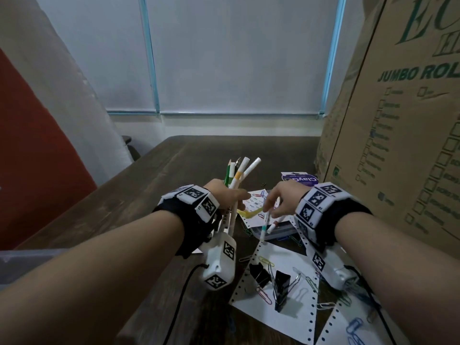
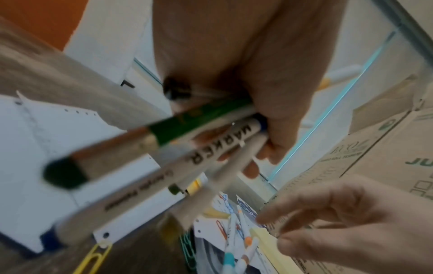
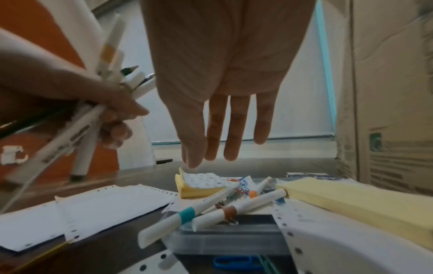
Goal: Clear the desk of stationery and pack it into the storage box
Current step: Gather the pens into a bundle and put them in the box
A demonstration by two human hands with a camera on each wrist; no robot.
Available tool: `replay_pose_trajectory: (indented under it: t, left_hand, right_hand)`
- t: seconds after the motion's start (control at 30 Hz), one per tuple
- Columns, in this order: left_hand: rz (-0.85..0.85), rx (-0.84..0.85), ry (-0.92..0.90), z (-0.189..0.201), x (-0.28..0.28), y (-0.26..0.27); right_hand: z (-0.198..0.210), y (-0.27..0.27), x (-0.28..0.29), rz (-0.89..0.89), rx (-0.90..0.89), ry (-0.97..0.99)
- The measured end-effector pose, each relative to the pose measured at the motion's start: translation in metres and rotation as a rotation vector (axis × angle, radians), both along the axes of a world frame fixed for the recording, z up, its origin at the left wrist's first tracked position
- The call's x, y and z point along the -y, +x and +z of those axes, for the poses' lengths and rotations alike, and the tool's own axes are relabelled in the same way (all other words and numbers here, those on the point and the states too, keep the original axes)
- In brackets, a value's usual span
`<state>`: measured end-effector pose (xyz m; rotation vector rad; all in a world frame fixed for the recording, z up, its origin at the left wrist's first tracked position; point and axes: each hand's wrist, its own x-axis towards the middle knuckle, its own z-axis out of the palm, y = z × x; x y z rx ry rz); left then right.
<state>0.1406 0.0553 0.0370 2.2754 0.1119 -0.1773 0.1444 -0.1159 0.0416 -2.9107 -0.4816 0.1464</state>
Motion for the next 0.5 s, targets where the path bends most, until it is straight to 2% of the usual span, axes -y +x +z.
replay_pose_trajectory:
  t: [0.13, 0.27, 0.37, 0.5]
  left_hand:
    - [0.032, -0.026, -0.149, -0.005, 0.004, 0.011]
    - [0.016, -0.087, -0.341, -0.009, 0.005, 0.017]
    - [0.027, -0.130, -0.440, -0.011, 0.003, 0.020]
    - [0.033, -0.110, -0.401, -0.016, -0.002, 0.024]
  right_hand:
    - [0.001, 0.013, -0.019, 0.049, -0.004, -0.191]
    - [-0.006, 0.019, -0.029, 0.065, -0.127, -0.318]
    - [-0.019, 0.022, -0.029, 0.087, -0.126, -0.318]
    - [-0.028, 0.025, -0.021, 0.102, -0.076, -0.254]
